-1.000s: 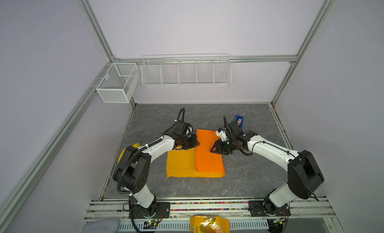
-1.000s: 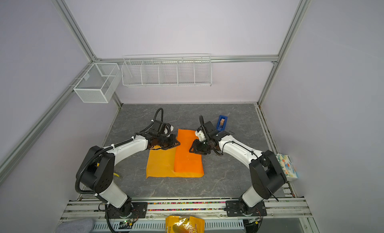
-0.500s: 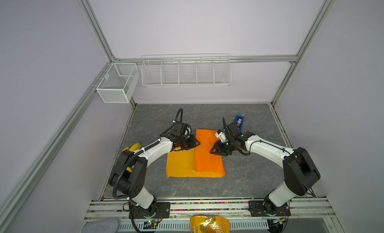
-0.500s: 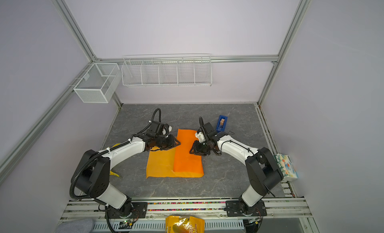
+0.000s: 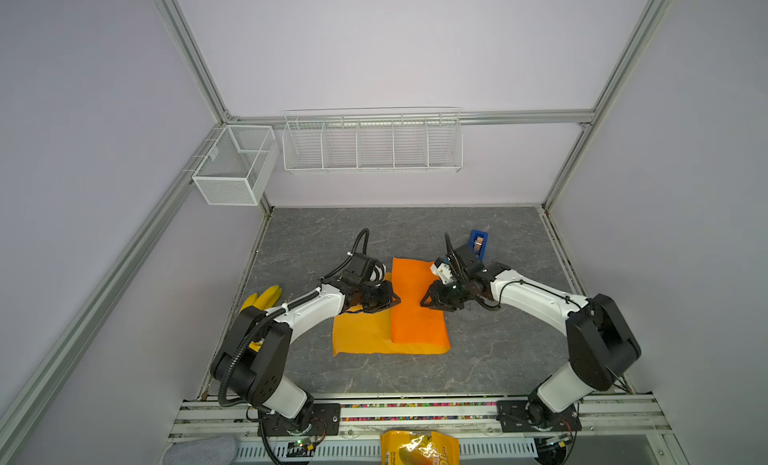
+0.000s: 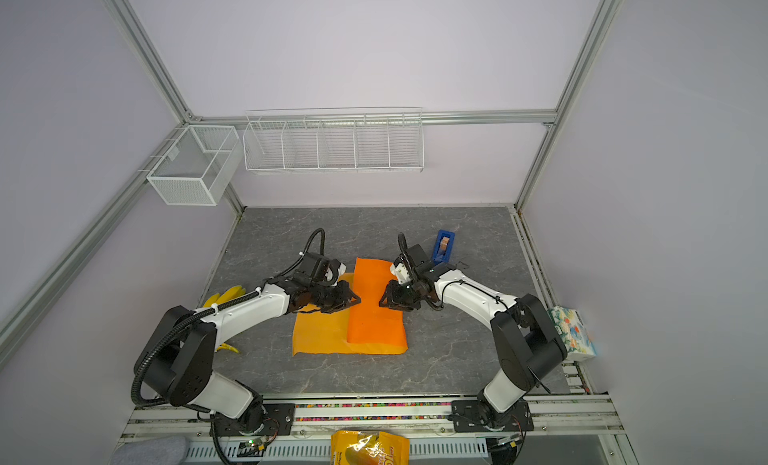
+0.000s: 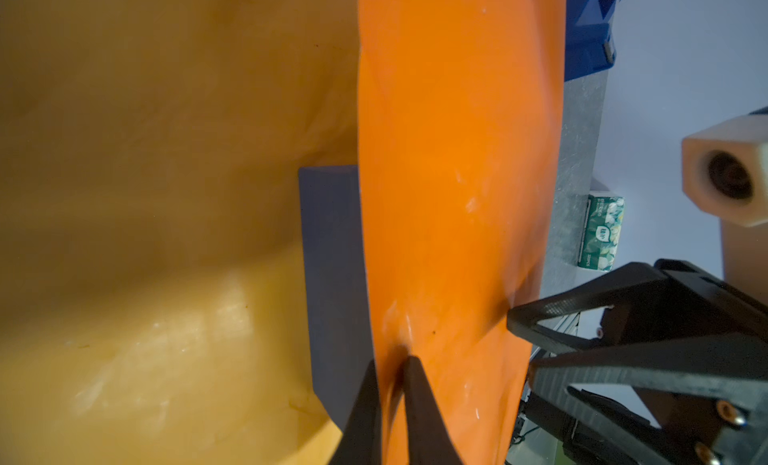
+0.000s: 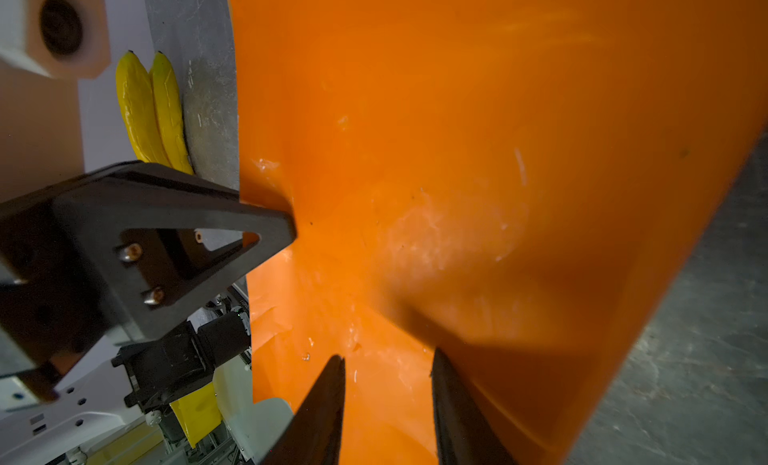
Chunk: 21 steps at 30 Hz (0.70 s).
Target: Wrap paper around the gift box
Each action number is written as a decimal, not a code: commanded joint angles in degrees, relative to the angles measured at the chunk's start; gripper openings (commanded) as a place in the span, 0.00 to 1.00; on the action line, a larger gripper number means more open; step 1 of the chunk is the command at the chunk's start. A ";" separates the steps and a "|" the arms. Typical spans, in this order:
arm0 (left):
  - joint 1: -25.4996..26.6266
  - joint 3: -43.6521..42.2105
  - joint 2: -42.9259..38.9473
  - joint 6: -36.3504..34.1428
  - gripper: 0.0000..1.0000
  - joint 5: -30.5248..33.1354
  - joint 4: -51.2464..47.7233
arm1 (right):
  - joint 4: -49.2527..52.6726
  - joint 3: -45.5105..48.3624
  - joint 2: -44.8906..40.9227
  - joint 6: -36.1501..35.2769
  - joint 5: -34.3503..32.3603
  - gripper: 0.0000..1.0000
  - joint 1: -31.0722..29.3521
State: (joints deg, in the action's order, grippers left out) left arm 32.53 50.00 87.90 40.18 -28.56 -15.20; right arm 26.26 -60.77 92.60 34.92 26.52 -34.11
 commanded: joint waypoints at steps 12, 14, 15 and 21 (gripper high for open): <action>1.24 -2.54 -2.33 1.07 0.00 0.23 1.18 | 5.99 -1.62 -4.60 -0.82 -3.50 0.48 0.02; 1.40 -2.64 -2.21 1.12 0.00 0.41 1.35 | 6.15 -1.74 -4.87 -0.82 -3.17 0.48 0.01; 1.45 -2.71 -2.14 1.20 0.00 0.37 1.48 | 6.15 -1.72 -4.84 -0.86 -2.86 0.48 0.02; 2.23 -2.85 -2.03 1.66 0.00 0.63 2.04 | 3.45 -0.71 -4.42 -0.49 0.52 0.48 -0.06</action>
State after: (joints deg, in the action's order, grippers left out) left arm 34.02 48.10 86.43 41.36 -28.36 -13.37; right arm 30.52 -61.52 89.23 34.63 24.99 -34.11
